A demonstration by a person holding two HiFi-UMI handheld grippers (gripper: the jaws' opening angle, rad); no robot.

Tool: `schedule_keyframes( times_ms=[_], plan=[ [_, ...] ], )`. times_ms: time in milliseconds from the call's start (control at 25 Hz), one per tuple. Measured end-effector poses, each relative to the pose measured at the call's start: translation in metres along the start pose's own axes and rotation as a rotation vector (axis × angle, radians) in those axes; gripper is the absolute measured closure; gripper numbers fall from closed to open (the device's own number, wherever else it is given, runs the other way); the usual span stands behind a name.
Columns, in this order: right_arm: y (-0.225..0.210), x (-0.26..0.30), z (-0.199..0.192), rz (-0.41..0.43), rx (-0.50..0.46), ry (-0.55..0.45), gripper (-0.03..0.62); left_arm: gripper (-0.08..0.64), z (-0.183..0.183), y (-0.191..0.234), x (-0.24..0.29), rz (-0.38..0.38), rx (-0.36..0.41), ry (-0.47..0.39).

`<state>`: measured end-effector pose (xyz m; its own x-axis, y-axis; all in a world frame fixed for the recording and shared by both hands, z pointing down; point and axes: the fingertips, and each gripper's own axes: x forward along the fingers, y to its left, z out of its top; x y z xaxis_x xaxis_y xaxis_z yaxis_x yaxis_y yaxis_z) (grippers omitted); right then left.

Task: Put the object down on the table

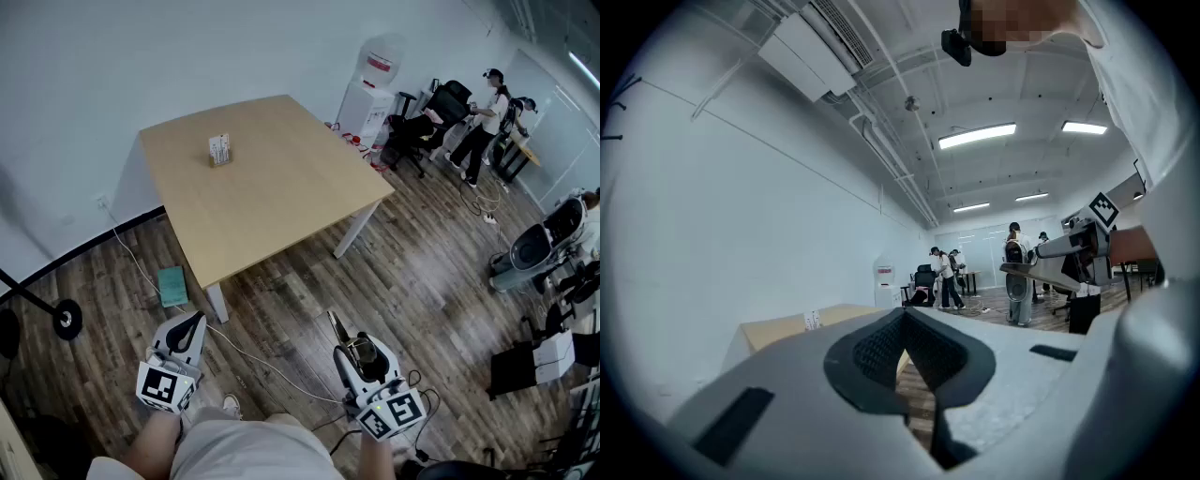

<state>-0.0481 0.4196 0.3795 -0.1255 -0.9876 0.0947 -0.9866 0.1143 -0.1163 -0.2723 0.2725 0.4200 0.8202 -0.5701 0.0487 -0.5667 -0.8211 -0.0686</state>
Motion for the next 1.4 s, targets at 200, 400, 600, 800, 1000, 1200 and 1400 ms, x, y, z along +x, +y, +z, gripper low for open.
schedule_keyframes(
  times_ms=[200, 400, 600, 800, 1000, 1200, 1400],
  plan=[
    [0.006, 0.007, -0.003, -0.012, -0.007, 0.003, 0.373, 0.555, -0.005, 0.011, -0.005, 0.002, -0.013, 0.0],
    [0.008, 0.013, -0.002, -0.021, -0.008, 0.0, 0.373, 0.555, -0.006, 0.016, -0.008, -0.006, -0.008, -0.003],
    [0.01, 0.017, -0.002, -0.021, -0.006, 0.002, 0.373, 0.555, -0.006, 0.017, -0.006, -0.019, -0.008, -0.005],
    [0.016, 0.023, -0.004, -0.004, 0.014, 0.006, 0.372, 0.555, -0.013, 0.018, -0.003, -0.042, -0.017, -0.001],
    [0.028, 0.037, -0.006, -0.017, 0.039, -0.001, 0.372, 0.555, -0.025, 0.033, -0.004, -0.072, -0.034, 0.004],
    [0.044, 0.049, -0.008, -0.038, 0.055, 0.002, 0.372, 0.555, -0.034, 0.052, -0.001, -0.108, -0.049, 0.007],
    [0.036, 0.055, -0.014, -0.064, 0.067, 0.03, 0.372, 0.555, -0.041, 0.052, 0.015, -0.142, -0.066, 0.008]
  ],
)
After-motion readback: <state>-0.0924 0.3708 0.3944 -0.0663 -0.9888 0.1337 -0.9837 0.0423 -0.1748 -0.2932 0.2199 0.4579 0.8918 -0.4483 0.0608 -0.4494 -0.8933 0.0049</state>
